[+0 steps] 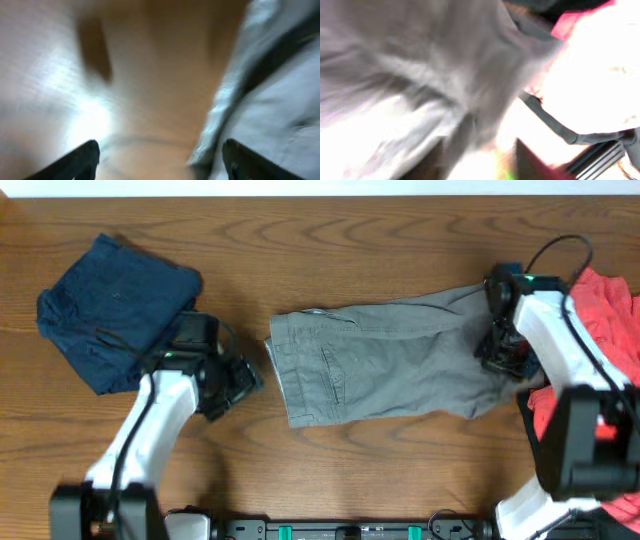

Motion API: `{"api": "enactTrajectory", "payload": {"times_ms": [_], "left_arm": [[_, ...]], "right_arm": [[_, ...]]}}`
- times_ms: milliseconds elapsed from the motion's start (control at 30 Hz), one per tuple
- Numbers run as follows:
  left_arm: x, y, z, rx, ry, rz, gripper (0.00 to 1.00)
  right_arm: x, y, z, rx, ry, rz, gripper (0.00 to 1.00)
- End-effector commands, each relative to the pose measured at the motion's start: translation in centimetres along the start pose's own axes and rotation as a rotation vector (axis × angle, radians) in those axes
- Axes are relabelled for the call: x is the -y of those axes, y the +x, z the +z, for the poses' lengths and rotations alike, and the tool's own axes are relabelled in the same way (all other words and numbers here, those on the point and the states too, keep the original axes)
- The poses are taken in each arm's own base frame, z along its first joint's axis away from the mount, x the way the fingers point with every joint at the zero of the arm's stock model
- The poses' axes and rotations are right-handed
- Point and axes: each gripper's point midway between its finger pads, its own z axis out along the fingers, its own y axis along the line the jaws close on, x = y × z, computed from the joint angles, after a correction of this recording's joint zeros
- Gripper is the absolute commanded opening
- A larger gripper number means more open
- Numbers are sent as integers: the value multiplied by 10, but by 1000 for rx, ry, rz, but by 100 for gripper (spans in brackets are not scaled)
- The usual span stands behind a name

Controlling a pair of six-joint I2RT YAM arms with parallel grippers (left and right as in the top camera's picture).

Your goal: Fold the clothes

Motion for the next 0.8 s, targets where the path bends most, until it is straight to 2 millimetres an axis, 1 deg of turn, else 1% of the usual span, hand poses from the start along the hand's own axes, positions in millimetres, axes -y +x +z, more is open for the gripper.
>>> {"api": "enactTrajectory", "payload": {"times_ms": [0, 100, 233, 300, 433, 500, 633, 767], "left_arm": [[32, -13, -24, 88, 138, 142, 77], [44, -24, -29, 140, 183, 173, 77], [53, -39, -22, 181, 210, 189, 77], [59, -48, -17, 201, 228, 197, 77], [83, -63, -7, 227, 336, 233, 78], [91, -69, 3, 237, 361, 245, 78], [104, -71, 24, 231, 386, 267, 77], [121, -66, 36, 235, 420, 316, 78]], "right_arm": [[3, -5, -25, 78, -62, 1, 99], [4, -9, -44, 137, -121, -7, 98], [-13, -6, -60, 151, -257, -101, 96], [-20, -3, -62, 139, -293, -125, 97], [-26, 1, -61, 113, -325, -133, 98], [-28, 4, -62, 99, -339, -137, 98], [-27, 8, -61, 83, -337, -140, 98], [-26, 9, -61, 76, -333, -141, 98]]}}
